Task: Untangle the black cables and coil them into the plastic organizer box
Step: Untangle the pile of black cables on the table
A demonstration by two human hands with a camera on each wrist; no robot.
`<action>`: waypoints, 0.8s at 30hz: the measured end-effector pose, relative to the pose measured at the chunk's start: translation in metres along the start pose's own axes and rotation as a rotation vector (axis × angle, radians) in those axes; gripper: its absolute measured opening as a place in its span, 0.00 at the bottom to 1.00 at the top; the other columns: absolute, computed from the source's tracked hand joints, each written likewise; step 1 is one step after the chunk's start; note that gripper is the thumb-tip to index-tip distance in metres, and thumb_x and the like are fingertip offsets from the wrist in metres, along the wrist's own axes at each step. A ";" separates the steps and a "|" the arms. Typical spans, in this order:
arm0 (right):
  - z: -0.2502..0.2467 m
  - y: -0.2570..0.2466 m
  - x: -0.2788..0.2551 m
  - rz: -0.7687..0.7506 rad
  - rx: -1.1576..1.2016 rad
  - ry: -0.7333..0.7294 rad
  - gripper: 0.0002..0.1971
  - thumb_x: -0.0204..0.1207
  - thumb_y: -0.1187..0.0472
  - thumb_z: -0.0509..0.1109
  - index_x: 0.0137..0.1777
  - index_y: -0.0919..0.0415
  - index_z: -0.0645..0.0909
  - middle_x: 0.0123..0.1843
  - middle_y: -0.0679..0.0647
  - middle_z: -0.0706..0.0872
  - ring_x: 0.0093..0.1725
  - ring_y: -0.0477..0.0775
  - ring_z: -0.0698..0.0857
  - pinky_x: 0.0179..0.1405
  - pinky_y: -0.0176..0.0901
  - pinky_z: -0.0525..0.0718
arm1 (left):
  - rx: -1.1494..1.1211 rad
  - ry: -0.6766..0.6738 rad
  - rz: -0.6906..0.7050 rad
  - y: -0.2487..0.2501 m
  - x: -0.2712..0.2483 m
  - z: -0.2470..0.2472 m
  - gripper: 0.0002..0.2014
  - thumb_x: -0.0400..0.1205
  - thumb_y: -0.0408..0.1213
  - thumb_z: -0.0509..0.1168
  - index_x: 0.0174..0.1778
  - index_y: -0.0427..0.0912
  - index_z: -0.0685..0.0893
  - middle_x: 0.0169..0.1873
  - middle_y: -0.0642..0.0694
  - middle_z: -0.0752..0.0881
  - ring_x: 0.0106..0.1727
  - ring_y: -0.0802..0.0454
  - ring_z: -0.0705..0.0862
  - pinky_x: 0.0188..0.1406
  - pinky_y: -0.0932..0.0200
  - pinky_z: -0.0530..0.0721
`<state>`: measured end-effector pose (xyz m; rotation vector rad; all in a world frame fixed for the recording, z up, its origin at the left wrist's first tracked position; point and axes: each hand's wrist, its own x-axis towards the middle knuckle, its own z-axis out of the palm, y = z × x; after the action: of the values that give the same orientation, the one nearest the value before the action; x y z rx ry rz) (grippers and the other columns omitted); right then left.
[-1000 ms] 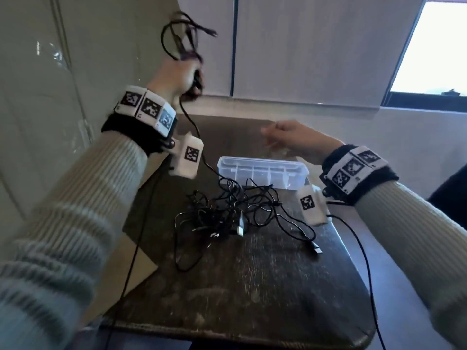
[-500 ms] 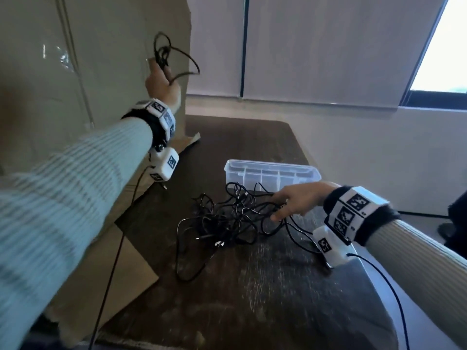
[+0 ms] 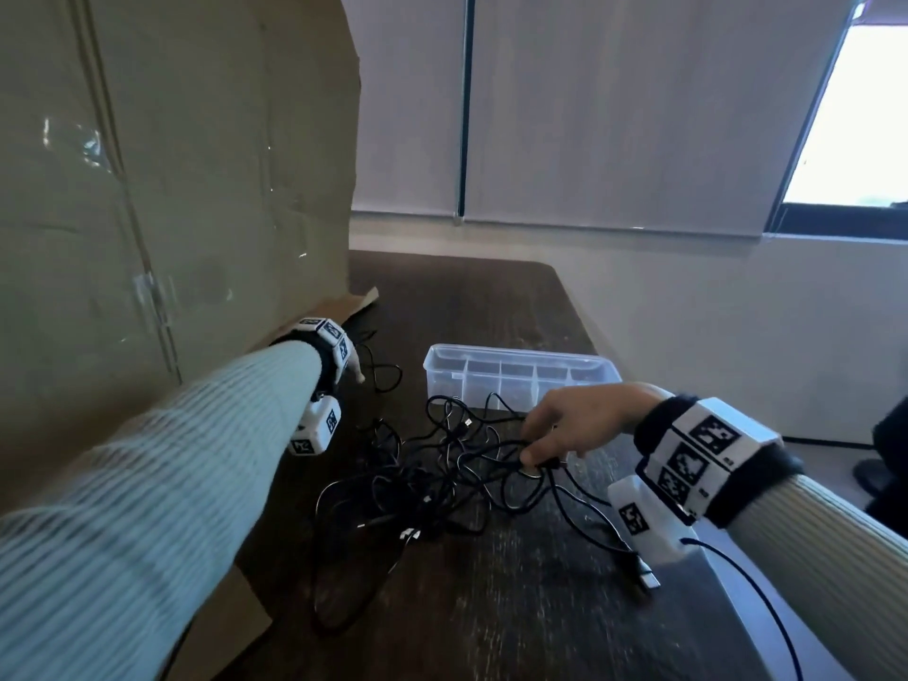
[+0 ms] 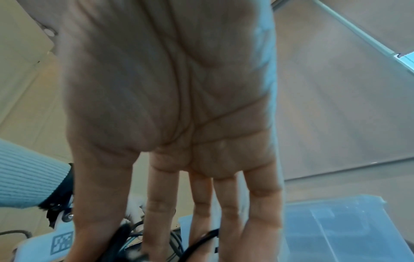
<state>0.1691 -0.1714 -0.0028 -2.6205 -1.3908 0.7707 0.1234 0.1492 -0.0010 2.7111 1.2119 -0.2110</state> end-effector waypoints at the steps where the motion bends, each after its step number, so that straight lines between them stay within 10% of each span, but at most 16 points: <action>1: -0.001 0.000 0.000 -0.001 -0.006 -0.004 0.18 0.79 0.46 0.70 0.63 0.55 0.83 0.57 0.52 0.89 0.55 0.54 0.88 0.49 0.43 0.87 | 0.040 -0.053 -0.047 0.000 0.010 0.003 0.47 0.61 0.60 0.80 0.71 0.37 0.76 0.65 0.38 0.81 0.64 0.39 0.81 0.64 0.47 0.79; 5: -0.002 0.000 0.000 0.005 -0.013 -0.019 0.19 0.78 0.46 0.70 0.64 0.56 0.83 0.57 0.52 0.89 0.54 0.53 0.88 0.48 0.42 0.87 | 0.188 -0.054 -0.019 -0.012 0.027 0.003 0.66 0.30 0.74 0.76 0.66 0.43 0.79 0.57 0.42 0.85 0.56 0.42 0.83 0.59 0.47 0.81; 8: -0.001 0.000 -0.001 0.002 -0.003 -0.027 0.19 0.79 0.47 0.70 0.64 0.56 0.83 0.57 0.52 0.89 0.55 0.54 0.88 0.50 0.44 0.88 | 0.274 -0.097 -0.027 -0.020 -0.027 -0.011 0.53 0.52 0.73 0.74 0.67 0.40 0.79 0.53 0.48 0.84 0.51 0.51 0.81 0.49 0.62 0.82; 10: 0.001 0.000 -0.001 0.003 -0.005 -0.040 0.18 0.79 0.46 0.69 0.62 0.56 0.84 0.56 0.52 0.89 0.54 0.54 0.89 0.52 0.45 0.88 | 0.200 -0.118 0.011 -0.025 -0.035 -0.007 0.39 0.67 0.54 0.78 0.68 0.34 0.76 0.57 0.46 0.80 0.56 0.53 0.77 0.32 0.77 0.75; 12: 0.004 0.000 0.002 0.019 -0.029 -0.071 0.17 0.79 0.45 0.68 0.59 0.56 0.84 0.53 0.54 0.91 0.51 0.53 0.90 0.51 0.47 0.87 | 0.109 -0.194 0.027 -0.033 -0.016 0.007 0.33 0.71 0.43 0.78 0.70 0.35 0.77 0.61 0.42 0.82 0.55 0.53 0.78 0.31 0.74 0.73; 15: 0.007 -0.001 0.005 0.039 -0.064 -0.105 0.19 0.80 0.43 0.67 0.56 0.58 0.84 0.49 0.58 0.92 0.48 0.55 0.91 0.49 0.47 0.86 | -0.050 -0.482 -0.180 -0.041 0.002 0.022 0.13 0.81 0.40 0.69 0.57 0.35 0.85 0.36 0.47 0.90 0.33 0.56 0.85 0.34 0.64 0.82; 17: 0.006 -0.003 0.003 0.025 -0.080 -0.089 0.18 0.80 0.45 0.67 0.54 0.60 0.84 0.46 0.59 0.92 0.42 0.51 0.89 0.45 0.43 0.83 | -0.179 -0.451 -0.155 -0.039 0.014 0.030 0.09 0.83 0.36 0.67 0.52 0.33 0.85 0.40 0.47 0.90 0.43 0.55 0.88 0.27 0.58 0.84; 19: 0.005 -0.004 0.001 0.007 -0.098 -0.072 0.17 0.80 0.45 0.67 0.53 0.60 0.84 0.41 0.55 0.91 0.38 0.46 0.86 0.43 0.41 0.81 | -0.422 -0.415 -0.111 -0.029 0.021 0.038 0.13 0.85 0.30 0.63 0.61 0.26 0.80 0.53 0.40 0.88 0.59 0.47 0.86 0.43 0.54 0.88; 21: 0.003 -0.003 -0.001 -0.008 -0.108 -0.061 0.16 0.79 0.45 0.68 0.52 0.57 0.85 0.39 0.51 0.89 0.39 0.46 0.86 0.45 0.43 0.82 | -0.620 -0.311 -0.035 -0.016 0.032 0.041 0.17 0.84 0.25 0.62 0.64 0.16 0.75 0.47 0.30 0.89 0.53 0.38 0.89 0.56 0.49 0.87; 24: -0.002 -0.001 -0.005 -0.029 -0.098 -0.047 0.11 0.80 0.46 0.68 0.49 0.53 0.85 0.45 0.52 0.90 0.43 0.50 0.89 0.47 0.44 0.84 | -0.718 -0.074 0.137 0.004 0.034 0.037 0.16 0.82 0.24 0.64 0.64 0.18 0.76 0.52 0.27 0.87 0.47 0.39 0.90 0.37 0.59 0.90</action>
<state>0.1672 -0.1744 0.0007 -2.6647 -1.5126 0.7858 0.1463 0.1633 -0.0434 2.1181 0.8531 0.1230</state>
